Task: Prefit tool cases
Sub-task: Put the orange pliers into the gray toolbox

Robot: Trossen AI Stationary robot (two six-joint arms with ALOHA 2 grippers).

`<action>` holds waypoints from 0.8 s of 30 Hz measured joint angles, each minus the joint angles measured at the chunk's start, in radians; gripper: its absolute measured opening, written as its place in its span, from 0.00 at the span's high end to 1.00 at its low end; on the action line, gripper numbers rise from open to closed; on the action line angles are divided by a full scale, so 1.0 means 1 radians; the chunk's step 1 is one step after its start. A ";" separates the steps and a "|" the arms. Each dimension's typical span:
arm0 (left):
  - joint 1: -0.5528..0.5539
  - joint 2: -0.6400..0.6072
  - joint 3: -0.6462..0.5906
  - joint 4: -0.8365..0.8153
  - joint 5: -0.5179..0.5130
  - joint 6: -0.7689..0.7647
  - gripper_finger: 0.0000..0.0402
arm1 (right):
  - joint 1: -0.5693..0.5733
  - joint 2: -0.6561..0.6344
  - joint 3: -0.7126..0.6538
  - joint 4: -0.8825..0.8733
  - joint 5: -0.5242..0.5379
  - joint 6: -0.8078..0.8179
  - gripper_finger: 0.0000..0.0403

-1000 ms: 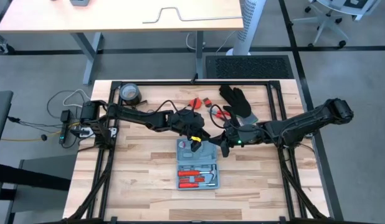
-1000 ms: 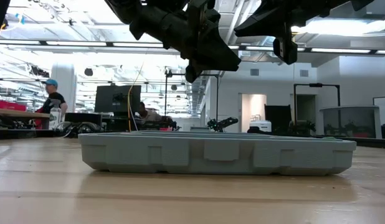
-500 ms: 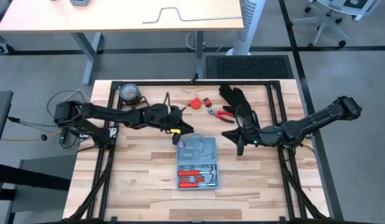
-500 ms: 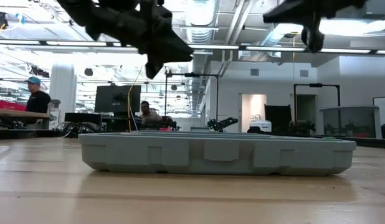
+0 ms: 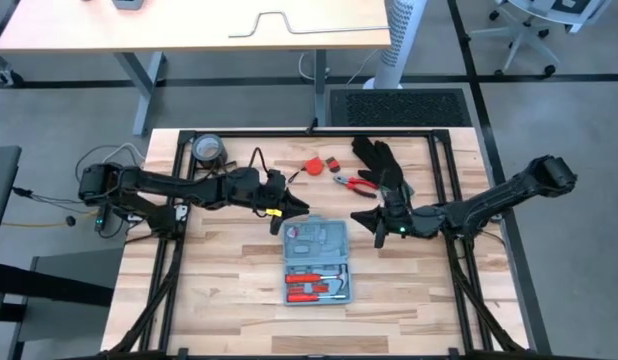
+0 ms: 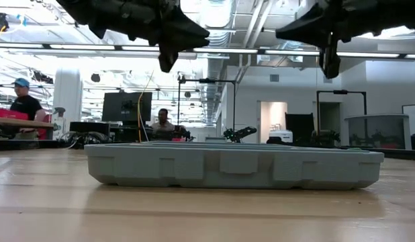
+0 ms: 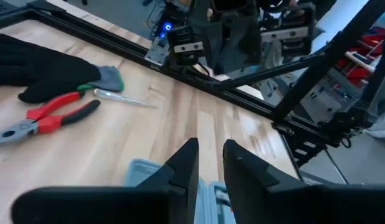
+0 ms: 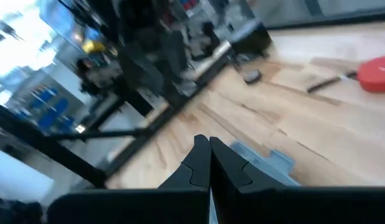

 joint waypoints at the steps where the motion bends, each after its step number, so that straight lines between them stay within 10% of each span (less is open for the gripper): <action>1: 0.002 0.000 0.000 -0.004 0.000 0.002 0.84 | -0.002 0.005 -0.014 0.053 -0.001 -0.007 0.99; 12: 0.022 0.002 -0.214 0.092 0.074 -0.159 0.84 | 0.020 0.022 -0.118 0.023 -0.036 0.240 0.99; 24: -0.079 0.002 -0.225 -0.330 0.031 -0.085 0.84 | 0.014 0.080 -0.118 -0.360 -0.145 0.607 0.99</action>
